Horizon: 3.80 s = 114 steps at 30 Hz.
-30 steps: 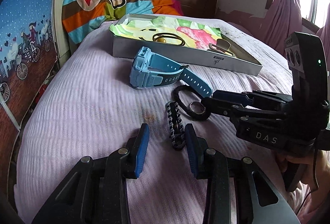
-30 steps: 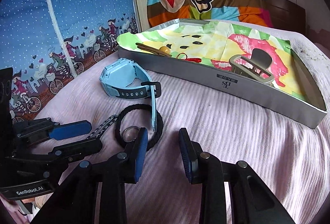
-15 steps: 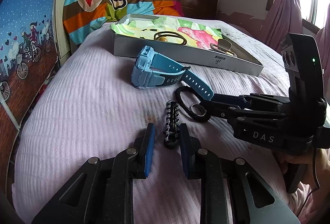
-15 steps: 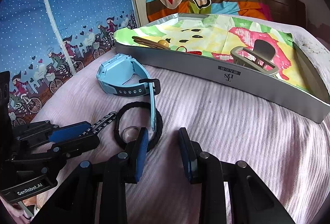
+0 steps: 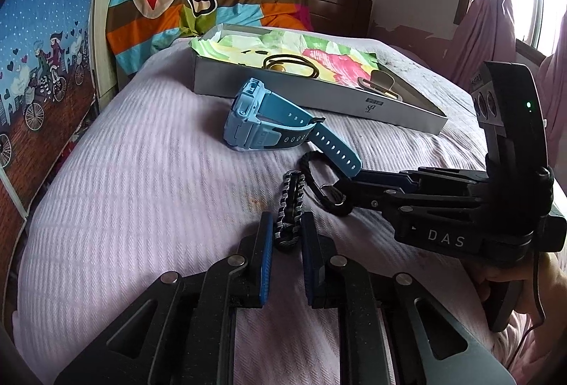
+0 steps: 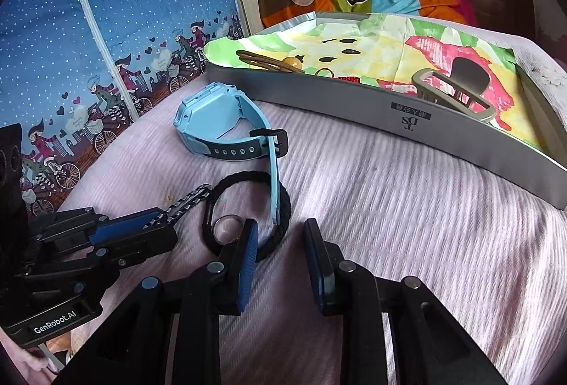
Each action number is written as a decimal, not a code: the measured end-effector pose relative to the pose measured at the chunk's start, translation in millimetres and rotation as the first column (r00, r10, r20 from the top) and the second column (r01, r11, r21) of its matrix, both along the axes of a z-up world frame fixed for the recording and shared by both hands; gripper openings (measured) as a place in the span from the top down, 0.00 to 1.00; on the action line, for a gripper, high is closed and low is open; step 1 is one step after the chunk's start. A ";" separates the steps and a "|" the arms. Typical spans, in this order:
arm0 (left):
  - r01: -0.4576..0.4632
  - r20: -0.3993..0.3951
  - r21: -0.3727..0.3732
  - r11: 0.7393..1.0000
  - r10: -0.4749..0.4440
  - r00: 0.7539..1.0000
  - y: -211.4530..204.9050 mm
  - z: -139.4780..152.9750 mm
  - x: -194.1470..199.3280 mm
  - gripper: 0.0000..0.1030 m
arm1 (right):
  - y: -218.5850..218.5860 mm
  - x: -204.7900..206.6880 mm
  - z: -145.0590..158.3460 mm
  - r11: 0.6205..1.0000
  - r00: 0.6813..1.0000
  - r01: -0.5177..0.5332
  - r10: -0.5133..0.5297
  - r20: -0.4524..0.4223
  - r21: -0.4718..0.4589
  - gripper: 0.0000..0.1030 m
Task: Organize jewelry
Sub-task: 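Grasp the black hair tie with the right tool while the left tool grasps a black beaded bracelet, then carry the hair tie and beaded bracelet into the silver tray, then open both tools to drop the items in the tray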
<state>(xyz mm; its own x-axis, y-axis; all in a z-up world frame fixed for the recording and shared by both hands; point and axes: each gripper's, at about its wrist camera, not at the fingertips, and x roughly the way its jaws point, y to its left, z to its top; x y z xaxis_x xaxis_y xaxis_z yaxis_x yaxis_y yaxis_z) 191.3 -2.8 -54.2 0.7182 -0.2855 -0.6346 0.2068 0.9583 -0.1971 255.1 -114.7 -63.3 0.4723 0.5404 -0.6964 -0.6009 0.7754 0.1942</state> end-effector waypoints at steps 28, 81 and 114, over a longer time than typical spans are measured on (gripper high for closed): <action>0.013 0.069 -0.006 1.000 -0.012 0.998 -5.1 5.3 -25.4 0.88 | -17.5 -52.6 24.8 0.995 0.998 -0.036 0.041 0.052 -0.095 0.95; -0.101 -0.057 0.125 0.987 0.109 0.992 -77.2 42.8 164.9 0.88 | -130.6 97.3 33.6 0.896 0.884 0.437 -0.445 0.144 0.081 0.92; -0.281 0.230 -0.145 0.949 0.309 0.923 -11.6 123.4 26.5 0.10 | -127.2 -21.7 110.4 0.885 0.819 0.291 -0.427 0.384 0.363 0.00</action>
<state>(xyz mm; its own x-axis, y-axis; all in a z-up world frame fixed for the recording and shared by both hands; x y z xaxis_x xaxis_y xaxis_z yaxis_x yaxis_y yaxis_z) 217.8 -14.4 69.2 0.9098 -0.0929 -0.4044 -0.0268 0.9594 -0.2808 233.4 -241.8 47.1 0.8887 0.4056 -0.2138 -0.3622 0.9069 0.2152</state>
